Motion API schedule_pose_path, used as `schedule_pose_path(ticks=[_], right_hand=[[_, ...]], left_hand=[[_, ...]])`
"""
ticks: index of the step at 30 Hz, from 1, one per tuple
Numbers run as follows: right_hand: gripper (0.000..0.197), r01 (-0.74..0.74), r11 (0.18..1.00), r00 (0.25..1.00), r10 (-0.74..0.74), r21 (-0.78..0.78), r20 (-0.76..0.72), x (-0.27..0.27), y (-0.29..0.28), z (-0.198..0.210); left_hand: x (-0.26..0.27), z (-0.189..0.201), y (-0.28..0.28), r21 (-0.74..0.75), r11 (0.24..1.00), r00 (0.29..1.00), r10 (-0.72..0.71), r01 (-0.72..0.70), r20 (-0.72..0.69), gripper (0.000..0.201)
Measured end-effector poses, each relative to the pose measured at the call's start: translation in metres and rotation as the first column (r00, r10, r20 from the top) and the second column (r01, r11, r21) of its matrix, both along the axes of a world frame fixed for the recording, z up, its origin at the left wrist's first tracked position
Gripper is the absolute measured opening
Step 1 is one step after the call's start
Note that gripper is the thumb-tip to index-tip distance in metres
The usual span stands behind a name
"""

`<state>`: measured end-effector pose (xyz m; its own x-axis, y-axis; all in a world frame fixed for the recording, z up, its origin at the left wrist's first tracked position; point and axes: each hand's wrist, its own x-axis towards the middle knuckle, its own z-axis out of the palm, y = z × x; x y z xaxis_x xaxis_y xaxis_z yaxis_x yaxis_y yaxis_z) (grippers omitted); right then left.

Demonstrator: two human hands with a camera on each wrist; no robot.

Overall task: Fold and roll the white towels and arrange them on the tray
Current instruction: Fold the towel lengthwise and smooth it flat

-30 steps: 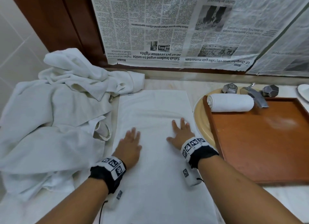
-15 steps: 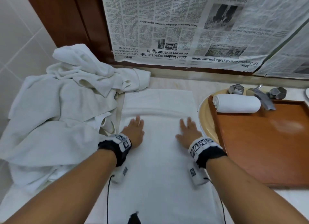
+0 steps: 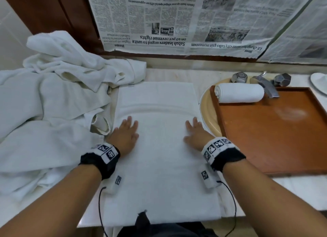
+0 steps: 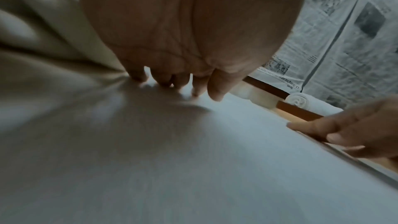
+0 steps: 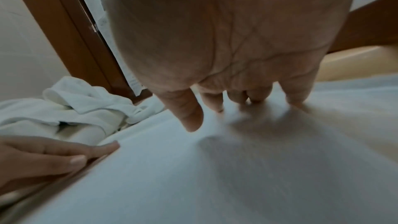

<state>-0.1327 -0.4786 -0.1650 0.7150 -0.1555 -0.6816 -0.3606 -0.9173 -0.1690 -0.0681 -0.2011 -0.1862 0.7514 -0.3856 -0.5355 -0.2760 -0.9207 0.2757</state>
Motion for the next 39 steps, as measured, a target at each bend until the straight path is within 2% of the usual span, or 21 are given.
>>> schedule_pose_path(ticks=[3,5,6,8,10,12,14,16,18,19,21,23,25,26,28,30,31,33,35,37,39], right_hand=[[0.068,-0.004,0.999,0.993,-0.003,0.054,0.117,-0.012,0.011,0.017],[0.068,-0.141,0.982,0.975,0.117,0.122,0.189,-0.040,0.032,0.023],[0.070,-0.227,0.963,0.963,0.199,0.149,0.182,-0.057,0.042,0.021],[0.077,-0.340,0.928,0.939,0.327,0.150,0.103,-0.084,0.053,0.006],[0.082,-0.344,0.937,0.937,0.338,0.062,0.091,-0.091,0.042,-0.009],[0.079,-0.225,0.974,0.968,0.225,-0.011,0.112,-0.085,0.017,-0.016],[0.078,-0.114,0.993,0.990,0.117,-0.032,0.075,-0.074,-0.008,-0.012],[0.076,-0.071,0.997,0.996,0.072,-0.013,0.062,-0.067,-0.016,-0.003],[0.076,-0.107,0.994,0.985,0.108,-0.014,0.134,-0.069,-0.006,0.009],[0.076,-0.161,0.987,0.970,0.162,-0.016,0.183,-0.076,0.005,0.015],[0.076,-0.305,0.952,0.927,0.288,0.037,0.240,-0.101,0.032,0.018],[0.078,-0.426,0.897,0.896,0.401,0.119,0.188,-0.131,0.051,0.009],[0.083,-0.452,0.887,0.890,0.441,0.093,0.115,-0.151,0.045,-0.006],[0.084,-0.399,0.916,0.913,0.392,0.048,0.112,-0.154,0.033,-0.012],[0.081,-0.189,0.982,0.975,0.191,-0.030,0.114,-0.151,0.002,-0.015],[0.080,-0.021,1.000,0.995,0.022,-0.007,0.096,-0.149,-0.020,-0.008],[0.080,-0.004,1.000,0.993,0.002,0.017,0.117,-0.152,-0.023,-0.004],[0.081,-0.107,0.994,0.966,0.100,0.019,0.239,-0.165,-0.011,0.003],[0.081,-0.259,0.964,0.922,0.227,0.061,0.313,-0.189,0.017,0.005],[0.081,-0.389,0.911,0.899,0.343,0.136,0.274,-0.216,0.043,-0.005],[0.082,-0.468,0.877,0.872,0.439,0.105,0.218,-0.237,0.049,-0.020]], left_hand=[[-0.009,0.019,-0.003,-0.214,0.975,0.993,0.078,-0.057,0.092,0.058],[-0.046,0.025,-0.006,-0.342,0.936,0.987,-0.035,0.086,0.154,0.063],[-0.069,0.024,-0.007,-0.339,0.924,0.981,-0.139,0.179,0.138,0.072],[-0.107,0.013,-0.002,-0.191,0.920,0.938,-0.345,0.343,0.022,0.084],[-0.118,-0.004,0.014,-0.065,0.915,0.916,-0.401,0.399,-0.016,0.081],[-0.105,-0.014,0.031,-0.012,0.956,0.956,-0.295,0.295,-0.002,0.077],[-0.088,-0.013,0.037,0.001,0.996,0.994,-0.090,0.091,-0.055,0.072],[-0.081,-0.003,0.033,-0.057,0.994,0.995,0.095,-0.097,-0.040,0.070],[-0.094,0.012,0.021,-0.176,0.974,0.984,0.159,-0.143,0.080,0.067],[-0.108,0.018,0.014,-0.241,0.965,0.983,0.134,-0.101,0.124,0.067],[-0.147,0.021,0.000,-0.299,0.954,0.994,-0.002,0.036,0.114,0.085],[-0.181,0.007,-0.004,-0.214,0.960,0.984,-0.177,0.180,0.033,0.100],[-0.190,-0.015,0.010,-0.101,0.970,0.975,-0.223,0.222,-0.001,0.100],[-0.186,-0.024,0.020,-0.068,0.985,0.987,-0.156,0.158,0.026,0.102],[-0.168,-0.030,0.041,-0.044,0.992,0.990,0.121,-0.118,0.072,0.105],[-0.156,-0.022,0.054,-0.081,0.948,0.949,0.312,-0.308,0.039,0.086],[-0.157,-0.017,0.055,-0.128,0.935,0.936,0.341,-0.330,0.082,0.077],[-0.173,-0.008,0.042,-0.213,0.950,0.938,0.273,-0.228,0.214,0.072],[-0.207,-0.004,0.016,-0.274,0.958,0.957,0.157,-0.087,0.245,0.079],[-0.243,-0.017,-0.003,-0.267,0.964,0.978,0.053,0.004,0.204,0.084],[-0.265,-0.038,0.003,-0.152,0.988,0.983,0.015,0.013,0.182,0.085]])
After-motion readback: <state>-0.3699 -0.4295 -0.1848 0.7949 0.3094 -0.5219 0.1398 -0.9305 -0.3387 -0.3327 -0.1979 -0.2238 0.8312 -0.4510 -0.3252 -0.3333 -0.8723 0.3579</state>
